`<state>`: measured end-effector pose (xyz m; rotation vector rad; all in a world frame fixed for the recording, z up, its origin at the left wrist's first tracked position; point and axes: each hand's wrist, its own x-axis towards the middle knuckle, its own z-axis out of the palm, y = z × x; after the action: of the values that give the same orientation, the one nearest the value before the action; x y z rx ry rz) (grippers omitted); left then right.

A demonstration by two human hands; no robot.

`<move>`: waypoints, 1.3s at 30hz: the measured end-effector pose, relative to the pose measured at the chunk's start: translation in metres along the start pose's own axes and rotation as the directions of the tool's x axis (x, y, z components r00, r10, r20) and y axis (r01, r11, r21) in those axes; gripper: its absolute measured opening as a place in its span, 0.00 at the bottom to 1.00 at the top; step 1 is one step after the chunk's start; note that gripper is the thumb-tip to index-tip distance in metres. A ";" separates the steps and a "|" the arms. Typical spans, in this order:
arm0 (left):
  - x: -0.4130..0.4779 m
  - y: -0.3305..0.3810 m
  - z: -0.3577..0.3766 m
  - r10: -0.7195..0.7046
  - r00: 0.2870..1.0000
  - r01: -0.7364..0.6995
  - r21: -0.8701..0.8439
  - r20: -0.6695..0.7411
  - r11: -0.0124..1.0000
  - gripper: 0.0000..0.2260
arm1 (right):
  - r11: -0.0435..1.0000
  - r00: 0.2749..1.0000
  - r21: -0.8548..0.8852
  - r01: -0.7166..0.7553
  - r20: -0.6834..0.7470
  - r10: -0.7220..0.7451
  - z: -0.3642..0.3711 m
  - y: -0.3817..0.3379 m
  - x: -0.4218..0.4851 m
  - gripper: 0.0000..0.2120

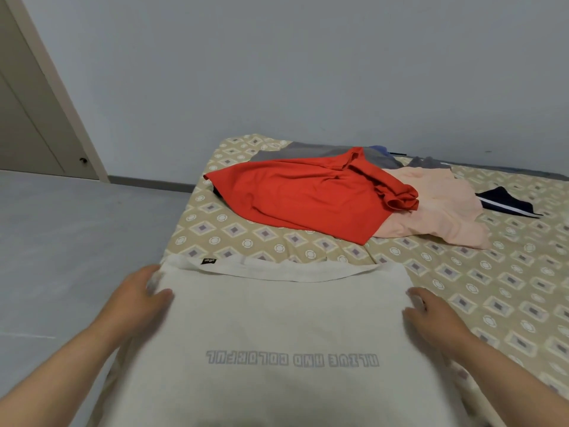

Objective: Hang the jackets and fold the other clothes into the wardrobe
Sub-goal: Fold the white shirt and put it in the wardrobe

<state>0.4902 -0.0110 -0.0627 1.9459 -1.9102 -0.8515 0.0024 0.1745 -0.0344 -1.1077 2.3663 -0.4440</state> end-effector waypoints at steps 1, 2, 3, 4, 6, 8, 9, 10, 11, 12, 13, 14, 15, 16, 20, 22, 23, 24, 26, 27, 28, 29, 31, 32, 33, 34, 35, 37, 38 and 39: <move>0.012 0.005 0.002 0.050 0.999 -0.050 0.031 -0.001 0.998 0.28 | 1.000 1.000 -0.004 0.009 -0.010 -0.009 0.002 -0.008 0.011 0.23; 0.024 0.009 0.005 0.089 0.996 -0.089 0.073 0.000 0.993 0.29 | 1.000 1.000 0.010 0.002 -0.022 -0.002 0.004 -0.013 0.021 0.23; 0.038 0.013 0.010 0.108 0.994 -0.108 0.107 0.006 0.988 0.30 | 0.999 1.000 0.033 -0.016 -0.025 0.017 0.005 -0.016 0.033 0.24; 0.048 0.016 0.012 0.102 0.995 -0.103 0.128 0.021 0.986 0.30 | 0.997 0.999 0.065 -0.042 -0.022 0.043 0.005 -0.019 0.043 0.24; 0.068 0.021 0.018 0.088 0.994 -0.096 0.155 0.059 0.983 0.24 | 0.989 0.995 0.118 -0.084 -0.034 0.089 0.004 -0.020 0.059 0.26; 0.080 0.025 0.018 0.094 0.994 -0.102 0.158 0.058 0.982 0.09 | 0.969 0.984 0.201 -0.143 -0.072 0.160 0.001 -0.019 0.071 0.26; 0.085 0.027 0.016 0.085 0.995 -0.091 0.112 0.051 0.990 0.04 | 0.952 0.976 0.247 -0.179 -0.075 0.203 -0.001 -0.018 0.077 0.24; 0.092 0.027 0.015 0.055 0.997 -0.057 0.040 0.047 0.998 0.07 | 0.932 0.969 0.291 -0.216 -0.054 0.241 -0.003 -0.014 0.085 0.19; 0.097 0.026 0.013 0.001 0.999 0.002 -0.053 0.054 0.999 0.11 | 0.914 0.964 0.322 -0.246 -0.015 0.265 -0.005 -0.012 0.092 0.14; 0.103 0.027 0.010 -0.067 0.996 0.077 -0.162 0.064 0.984 0.11 | 0.898 0.959 0.344 -0.275 0.031 0.282 -0.008 -0.011 0.098 0.12; 0.107 0.029 0.007 -0.141 0.987 0.155 -0.265 0.074 0.952 0.11 | 0.870 0.947 0.380 -0.314 0.061 0.316 -0.010 -0.010 0.105 0.11; 0.111 0.031 0.006 -0.207 0.976 0.219 -0.343 0.072 0.913 0.09 | 0.832 0.932 0.432 -0.349 0.064 0.357 -0.012 -0.008 0.111 0.10; 0.117 0.030 0.007 -0.257 0.965 0.260 -0.387 0.060 0.885 0.07 | 0.769 0.907 0.505 -0.391 0.072 0.414 -0.012 -0.008 0.117 0.08; 0.120 0.030 0.009 -0.284 0.958 0.279 -0.392 0.045 0.877 0.06 | 0.701 0.878 0.576 -0.421 0.065 0.473 -0.011 -0.008 0.123 0.07; 0.120 0.023 0.027 -0.280 0.958 0.248 -0.312 -0.062 0.917 0.05 | 0.739 0.854 0.540 -0.402 -0.069 0.515 0.004 -0.009 0.132 0.02; 0.116 0.018 0.033 -0.219 0.968 0.182 -0.257 -0.120 0.949 0.05 | 0.857 0.889 0.392 -0.335 -0.171 0.425 0.011 -0.010 0.127 0.04; 0.110 0.014 0.034 -0.173 0.974 0.139 -0.216 -0.145 0.966 0.06 | 0.871 0.898 0.396 -0.291 -0.201 0.391 0.012 -0.010 0.121 0.06; 0.101 0.008 0.034 -0.141 0.977 0.114 -0.171 -0.157 0.979 0.10 | 0.881 0.912 0.408 -0.239 -0.216 0.348 0.012 -0.009 0.112 0.07; 0.067 -0.008 0.032 -0.139 0.977 0.120 -0.123 -0.165 0.985 0.17 | 0.869 0.919 0.449 -0.207 -0.216 0.330 0.012 -0.005 0.085 0.07; 0.046 -0.020 0.032 -0.130 0.978 0.110 -0.128 -0.163 0.986 0.17 | 0.878 0.933 0.443 -0.182 -0.205 0.297 0.013 0.000 0.071 0.06; 0.019 -0.033 0.033 -0.111 0.983 0.090 -0.139 -0.149 0.986 0.17 | 0.884 0.941 0.440 -0.159 -0.203 0.270 0.014 0.007 0.055 0.04; -0.008 -0.046 0.036 -0.087 0.988 0.069 -0.143 -0.126 0.987 0.18 | 0.885 0.944 0.443 -0.141 -0.208 0.254 0.017 0.015 0.037 0.03; -0.060 -0.071 0.040 -0.065 0.996 0.058 -0.120 -0.058 0.991 0.19 | 0.887 0.944 0.441 -0.138 -0.213 0.252 0.021 0.036 0.000 0.05; -0.079 -0.080 0.041 -0.075 0.997 0.072 -0.098 -0.024 0.993 0.19 | 0.883 0.945 0.444 -0.151 -0.197 0.261 0.024 0.046 -0.017 0.05; -0.094 -0.087 0.040 -0.097 0.995 0.097 -0.079 0.007 0.992 0.20 | 0.877 0.945 0.447 -0.176 -0.173 0.278 0.026 0.055 -0.037 0.05; -0.105 -0.093 0.038 -0.128 0.991 0.130 -0.029 0.045 0.991 0.21 | 0.872 0.945 0.448 -0.197 -0.149 0.290 0.027 0.063 -0.054 0.04; -0.113 -0.097 0.034 -0.146 0.986 0.145 0.027 0.078 0.989 0.21 | 0.872 0.948 0.444 -0.207 -0.127 0.290 0.027 0.068 -0.072 0.02; -0.126 -0.108 0.025 -0.183 0.978 0.166 0.162 0.096 0.973 0.19 | 0.872 0.954 0.430 -0.234 -0.073 0.292 0.027 0.074 -0.102 0.03; -0.137 -0.108 0.020 -0.223 0.969 0.202 0.178 0.107 0.963 0.16 | 0.863 0.953 0.435 -0.257 -0.034 0.301 0.025 0.076 -0.116 0.04; -0.147 -0.107 0.017 -0.264 0.955 0.241 0.162 0.137 0.957 0.14 | 0.846 0.949 0.449 -0.288 0.013 0.316 0.023 0.079 -0.126 0.04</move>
<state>0.5740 0.1446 -0.1076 2.3116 -1.8793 -0.9867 0.0356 0.3200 -0.0549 -0.5048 2.2693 -0.8601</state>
